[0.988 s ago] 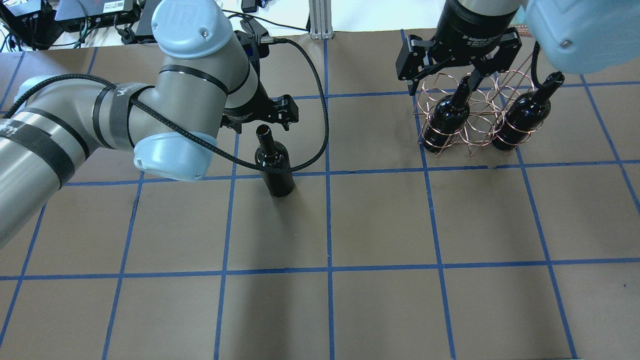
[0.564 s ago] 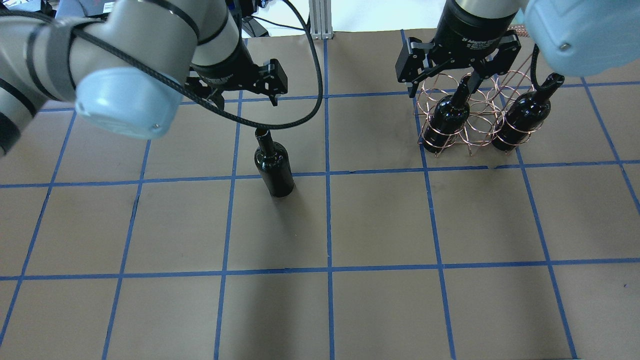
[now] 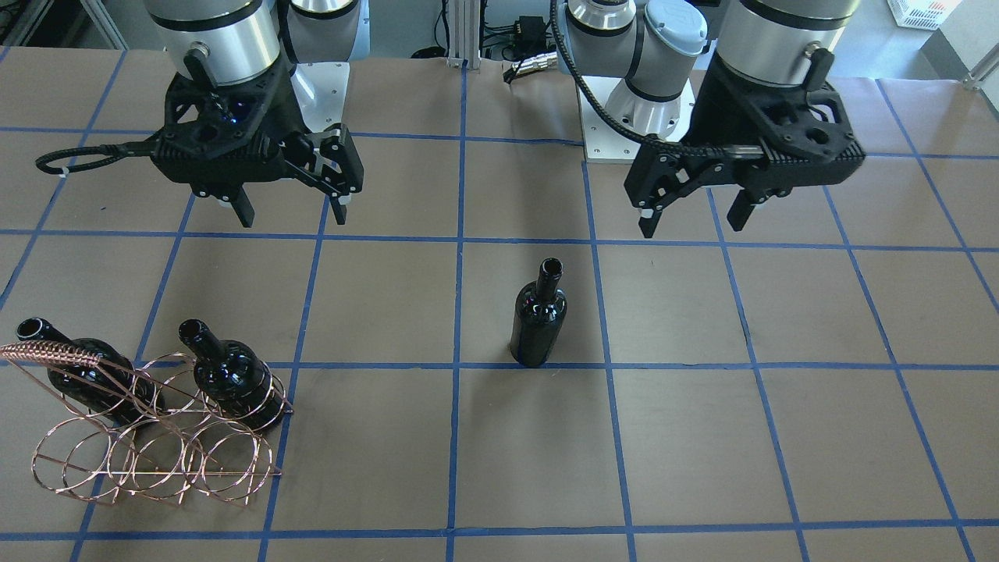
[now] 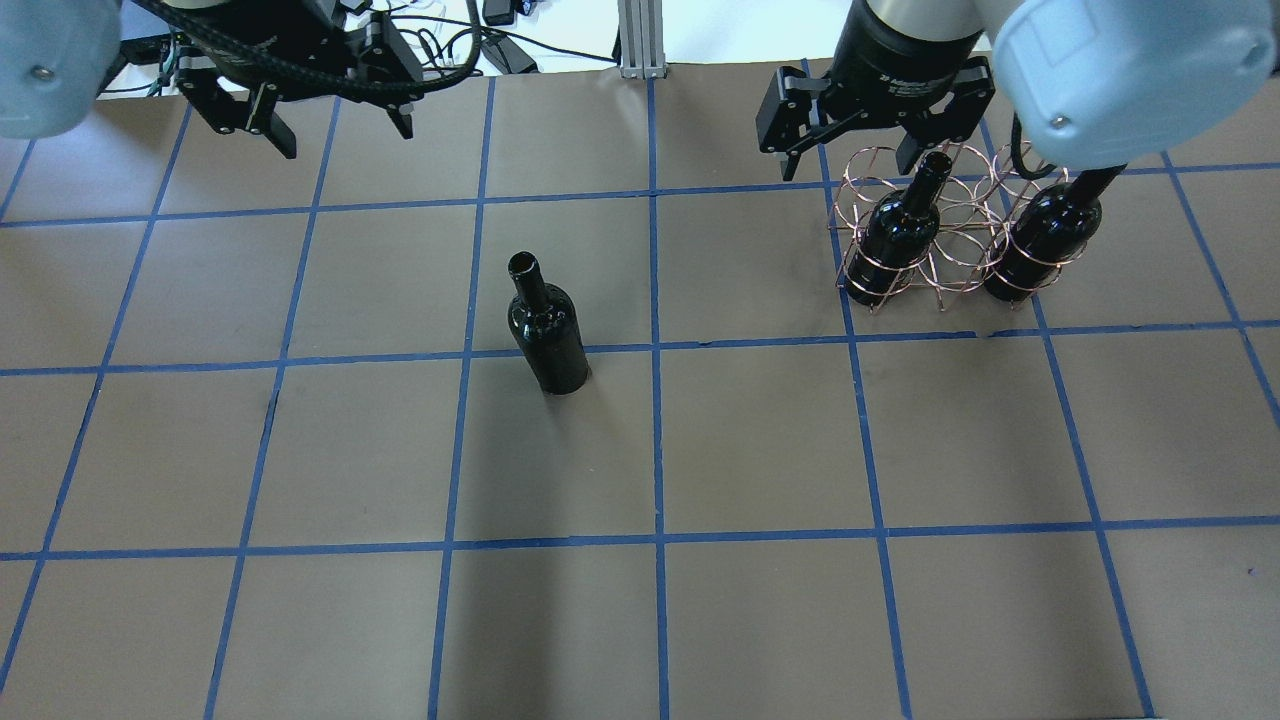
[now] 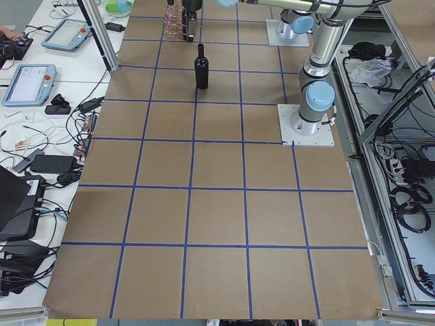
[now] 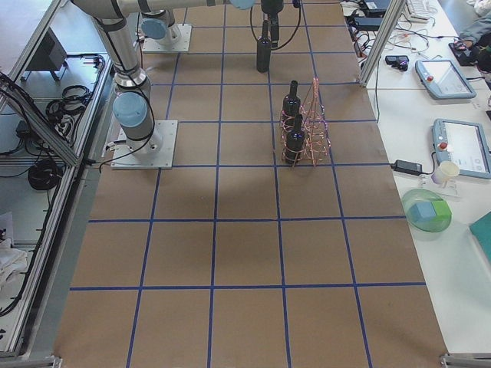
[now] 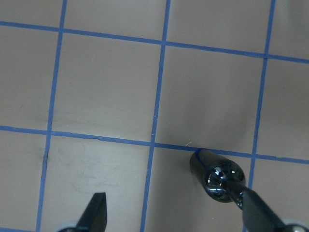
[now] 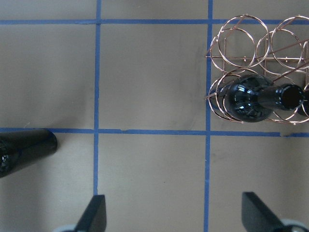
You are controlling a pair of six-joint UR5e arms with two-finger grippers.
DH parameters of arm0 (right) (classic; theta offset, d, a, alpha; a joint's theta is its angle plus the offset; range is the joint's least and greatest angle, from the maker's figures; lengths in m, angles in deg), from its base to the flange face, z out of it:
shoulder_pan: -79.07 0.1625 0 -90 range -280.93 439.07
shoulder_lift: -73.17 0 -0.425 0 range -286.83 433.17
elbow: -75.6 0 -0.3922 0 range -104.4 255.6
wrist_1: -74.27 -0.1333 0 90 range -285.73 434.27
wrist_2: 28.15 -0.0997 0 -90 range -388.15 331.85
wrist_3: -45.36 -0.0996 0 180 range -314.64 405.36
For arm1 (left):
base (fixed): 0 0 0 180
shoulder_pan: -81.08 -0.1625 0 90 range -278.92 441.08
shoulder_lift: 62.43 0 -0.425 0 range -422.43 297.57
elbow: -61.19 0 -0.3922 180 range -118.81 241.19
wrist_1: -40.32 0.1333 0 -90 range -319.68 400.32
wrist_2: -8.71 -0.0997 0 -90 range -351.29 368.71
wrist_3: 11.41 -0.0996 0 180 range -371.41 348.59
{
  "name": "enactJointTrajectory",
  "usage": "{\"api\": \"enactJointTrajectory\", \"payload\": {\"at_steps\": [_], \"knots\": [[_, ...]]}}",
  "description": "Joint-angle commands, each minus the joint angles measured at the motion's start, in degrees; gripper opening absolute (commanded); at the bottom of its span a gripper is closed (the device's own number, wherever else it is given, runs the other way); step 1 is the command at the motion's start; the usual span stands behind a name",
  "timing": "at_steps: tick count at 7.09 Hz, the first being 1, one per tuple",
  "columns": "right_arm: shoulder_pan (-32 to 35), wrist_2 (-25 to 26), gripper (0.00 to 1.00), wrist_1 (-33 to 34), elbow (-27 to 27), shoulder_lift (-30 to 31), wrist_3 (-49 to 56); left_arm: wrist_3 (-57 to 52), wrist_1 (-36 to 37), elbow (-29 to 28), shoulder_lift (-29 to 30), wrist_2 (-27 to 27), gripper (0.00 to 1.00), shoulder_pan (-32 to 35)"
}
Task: Place wine into wine basket
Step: 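Move the right gripper over the standing bottle's neck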
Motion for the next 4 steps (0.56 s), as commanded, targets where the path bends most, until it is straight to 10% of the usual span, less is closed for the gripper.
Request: {"api": "enactJointTrajectory", "payload": {"at_steps": [1, 4], "knots": [[6.87, -0.88, 1.00, 7.20, 1.10, -3.91, -12.79, -7.71, -2.73, 0.18, -0.82, -0.33, 1.00, -6.50], [14.79, -0.70, 1.00, 10.58, 7.67, -11.81, -27.04, -8.71, -2.65, 5.43, -2.22, -0.41, 1.00, -7.76]]}}
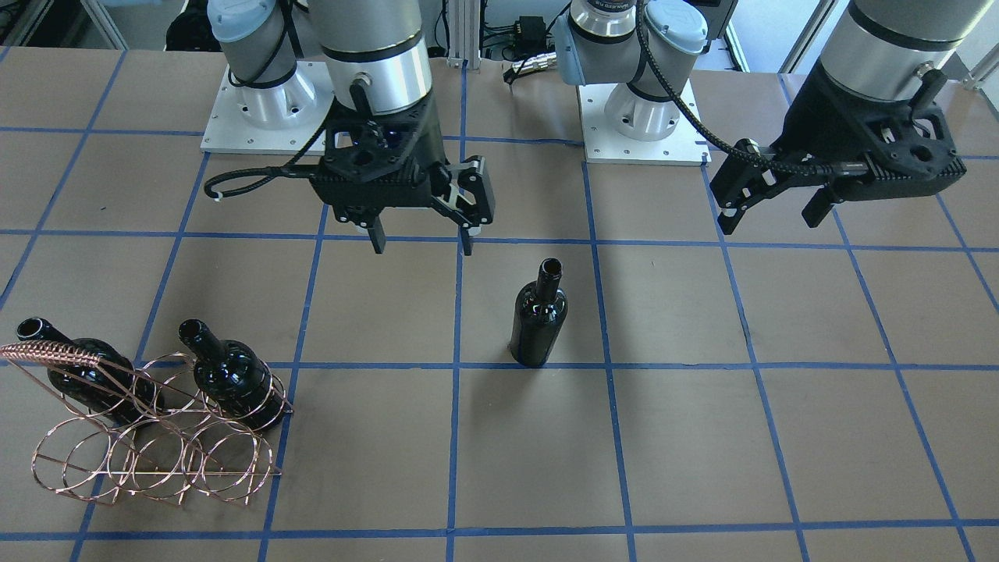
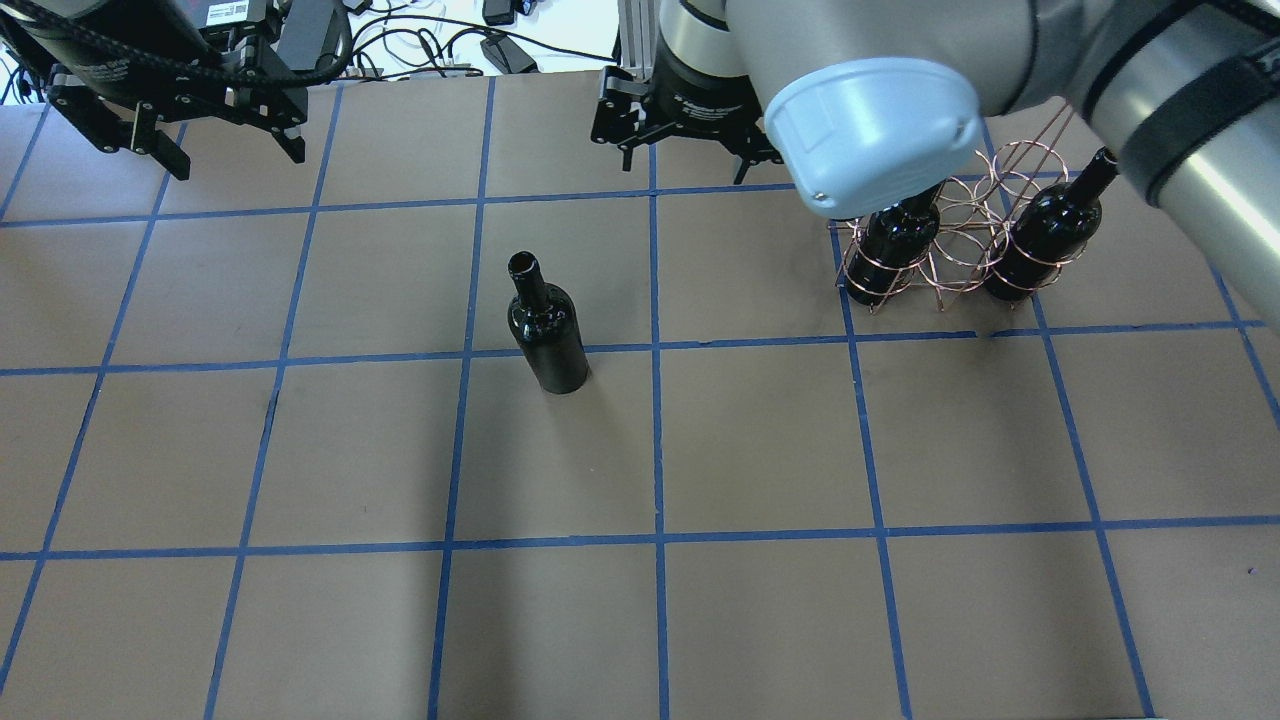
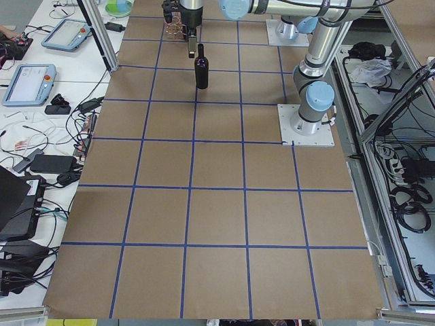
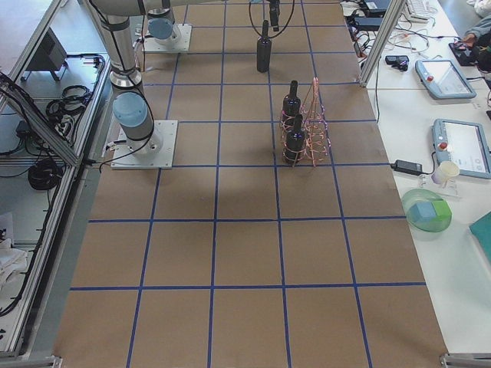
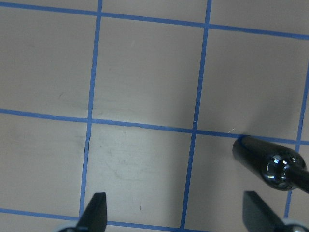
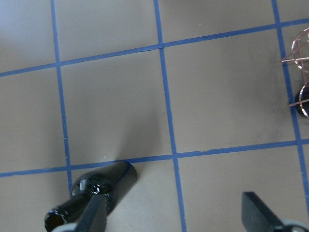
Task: Place wine into wine basket
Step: 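Move the right gripper over the standing bottle's neck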
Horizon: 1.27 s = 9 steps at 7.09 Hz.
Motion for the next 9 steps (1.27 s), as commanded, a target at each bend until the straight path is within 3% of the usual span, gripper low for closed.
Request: {"api": "enactJointTrajectory", "payload": {"at_steps": [1, 3, 4, 6, 8, 9], "knots": [[5.63, 0.17, 1.00, 2.10, 5.19, -6.67, -7.26, -0.33, 0.18, 3.85, -1.89, -0.57, 1.00, -0.54], [8.18, -0.01, 1.00, 9.54, 6.09, -11.68, -3.43, -0.42, 0.44, 3.95, -2.69, -0.22, 1.00, -0.64], [9.24, 0.08, 0.98, 10.02, 5.92, -12.84, 2.60, -0.42, 0.35, 3.95, -2.69, -0.39, 1.00, -0.63], [10.12, 0.17, 0.98, 9.41, 4.96, -14.07, 11.86, -3.12, 0.09, 4.04, -2.86, -0.30, 1.00, -1.25], [10.83, 1.05, 0.95, 6.79, 4.51, -13.99, 14.43, -5.07, 0.00, 5.00, -2.78, -0.39, 1.00, -1.25], [10.92, 1.05, 0.86, 5.55, 4.51, -13.99, 14.53, -6.21, 0.17, 5.35, -2.78, -0.31, 1.00, -1.34]]}}
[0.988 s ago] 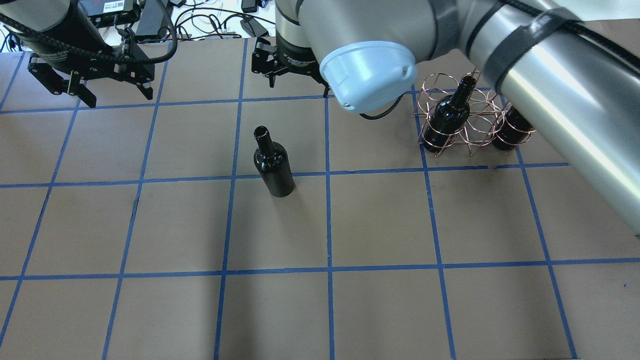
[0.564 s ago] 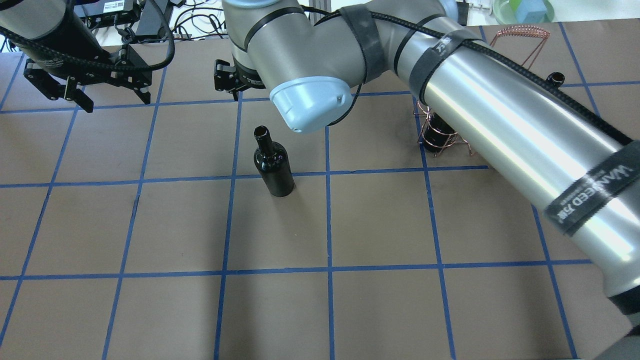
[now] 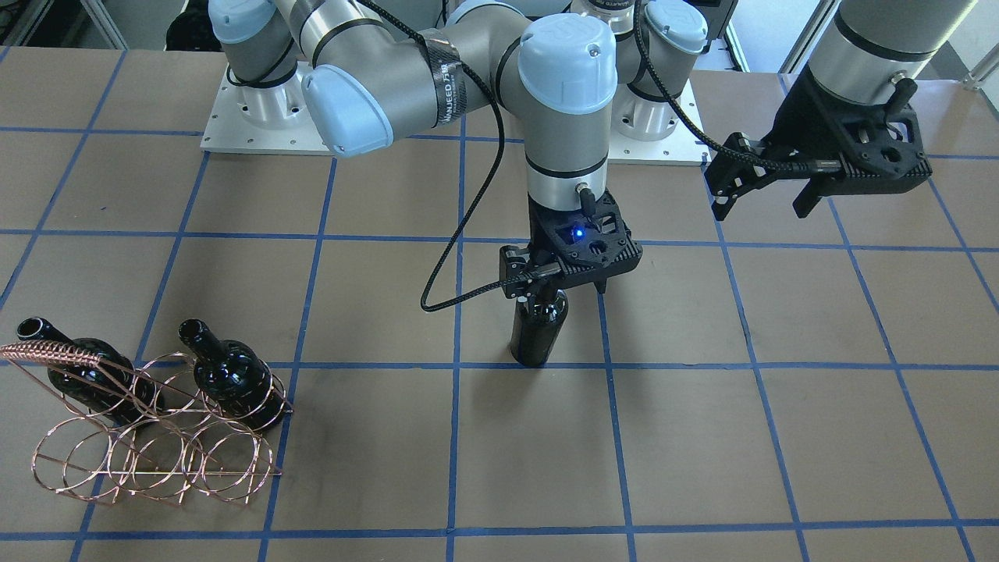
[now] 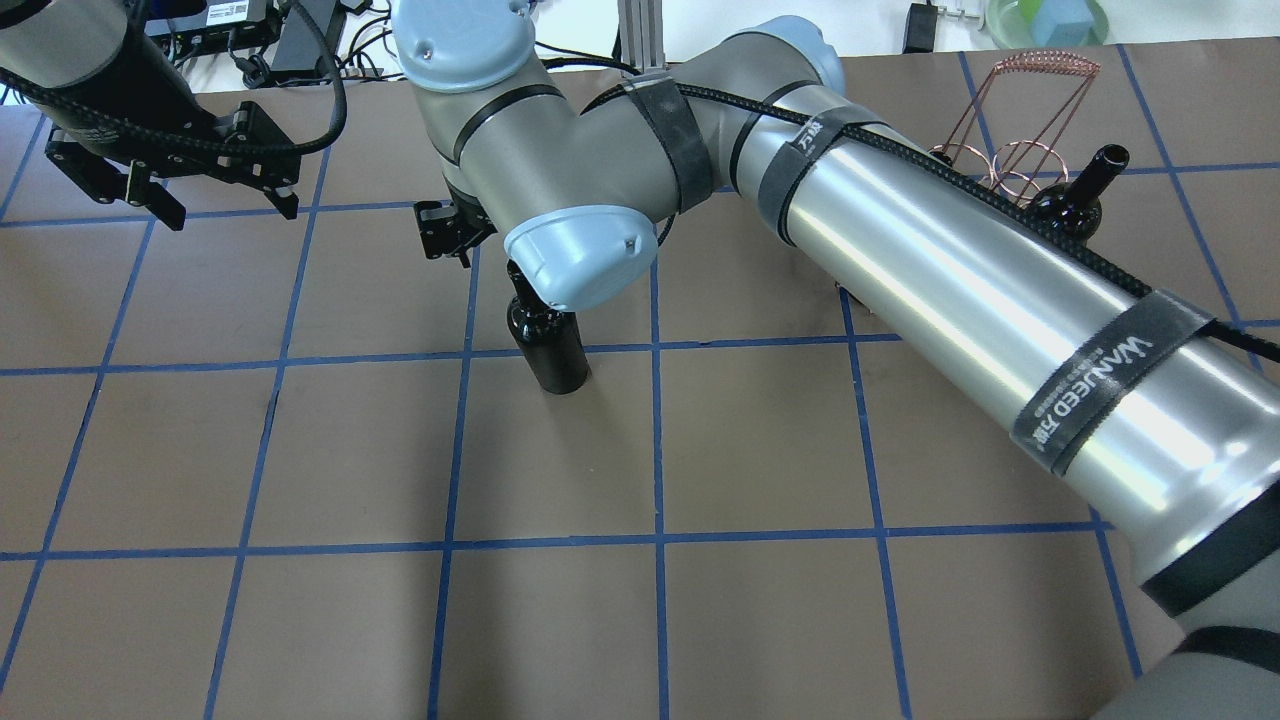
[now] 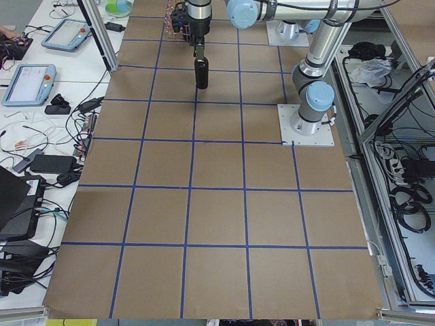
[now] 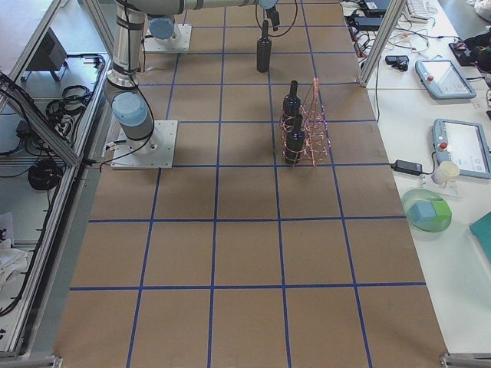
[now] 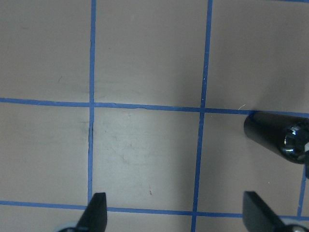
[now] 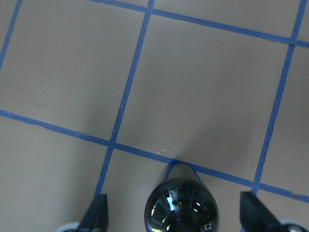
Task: Place wine into wine basket
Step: 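Close the right gripper on the bottle neck and lift it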
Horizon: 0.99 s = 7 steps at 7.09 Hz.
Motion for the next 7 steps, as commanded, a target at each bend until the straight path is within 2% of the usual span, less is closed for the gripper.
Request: {"api": "enactJointTrajectory", "payload": {"at_steps": [1, 2, 5, 7], "knots": [[0.20, 0.12, 0.81, -5.79, -0.07, 0.24, 1.91, -1.92, 0.36, 0.43, -0.08, -0.33, 1.00, -0.07], [0.20, 0.12, 0.74, -6.18, -0.07, 0.68, 1.92, -3.93, 0.36, 0.52, 0.01, -0.34, 1.00, 0.01], [0.20, 0.03, 0.34, -6.19, -0.07, 0.69, 2.18, -4.04, 0.45, 0.52, -0.08, 0.02, 1.00, 0.19], [0.20, -0.05, 0.19, -6.10, -0.07, 0.69, 2.71, -4.04, 0.36, 0.52, 0.01, 0.02, 1.00, 0.01]]}}
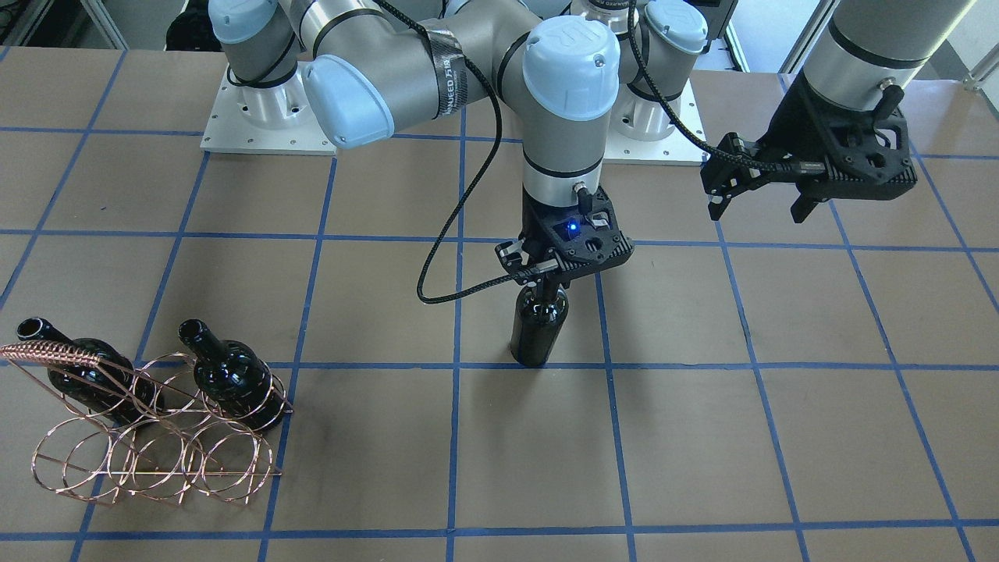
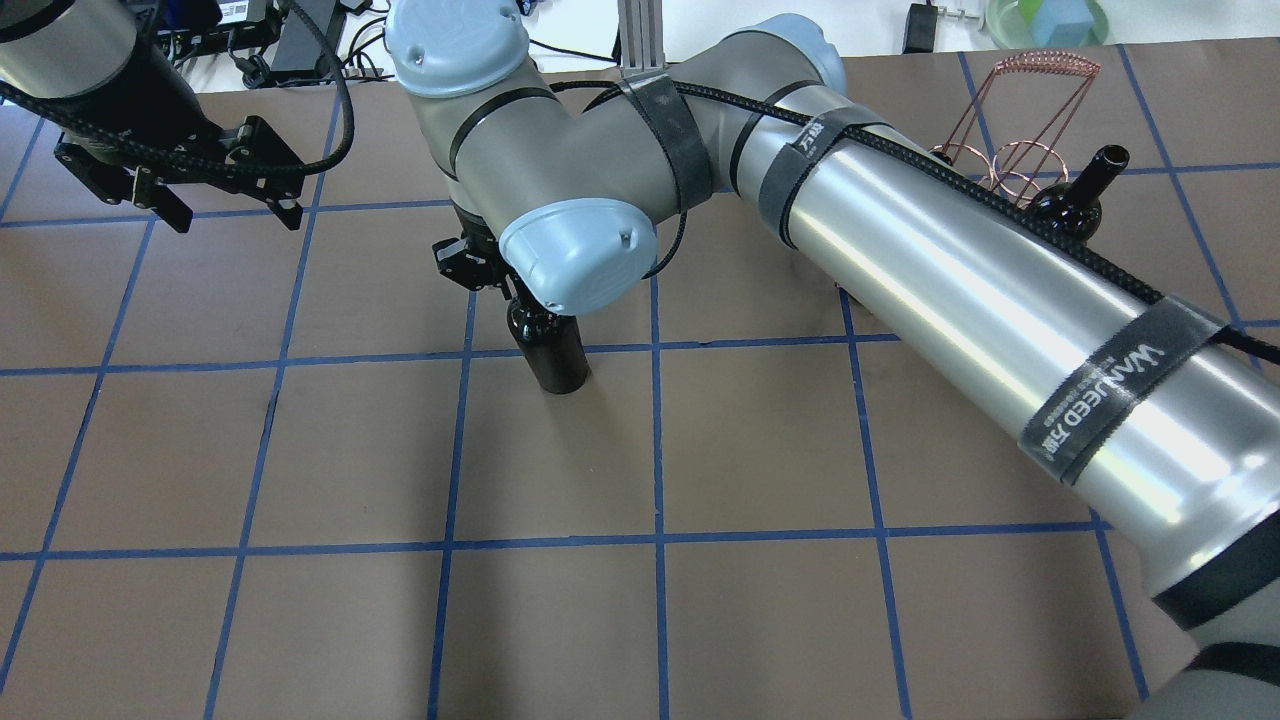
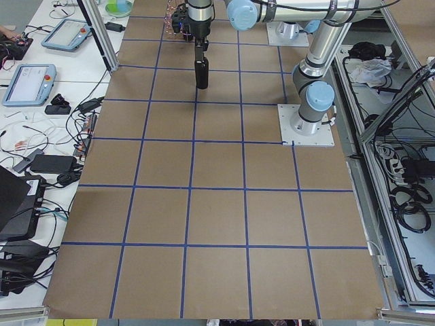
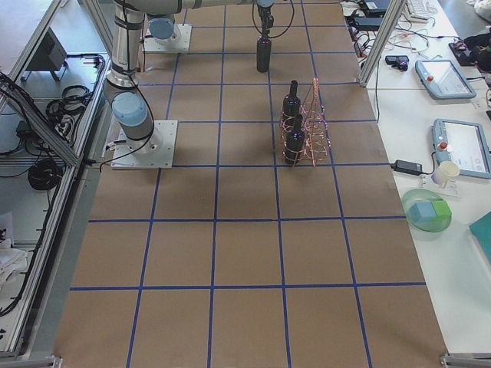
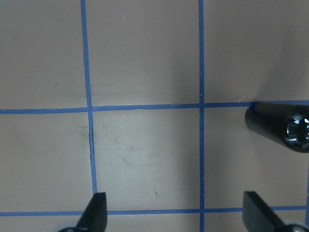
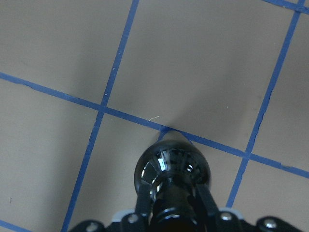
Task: Place wine into wine basket
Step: 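Close the right gripper on the bottle neck and lift it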
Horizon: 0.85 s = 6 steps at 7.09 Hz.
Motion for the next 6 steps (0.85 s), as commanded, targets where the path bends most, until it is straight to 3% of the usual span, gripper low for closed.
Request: {"api": "enactJointTrajectory", "payload": {"at_steps": [1, 4, 6], "knots": [[0.00, -0.03, 0.16, 0.03, 0.00, 0.00, 0.80, -0.01, -0.07, 0.00, 0.03, -0.16, 1.00, -0.04], [-1.48, 0.06, 0.15, -2.59, 0.18, 2.09, 2.73, -0.01, -0.51, 0.00, -0.41, 0.10, 1.00, 0.14], [-8.74, -1.51, 0.14, -9.25, 0.00, 8.40, 3.18, -0.01, -0.77, 0.00, -0.68, -0.17, 1.00, 0.14]]}}
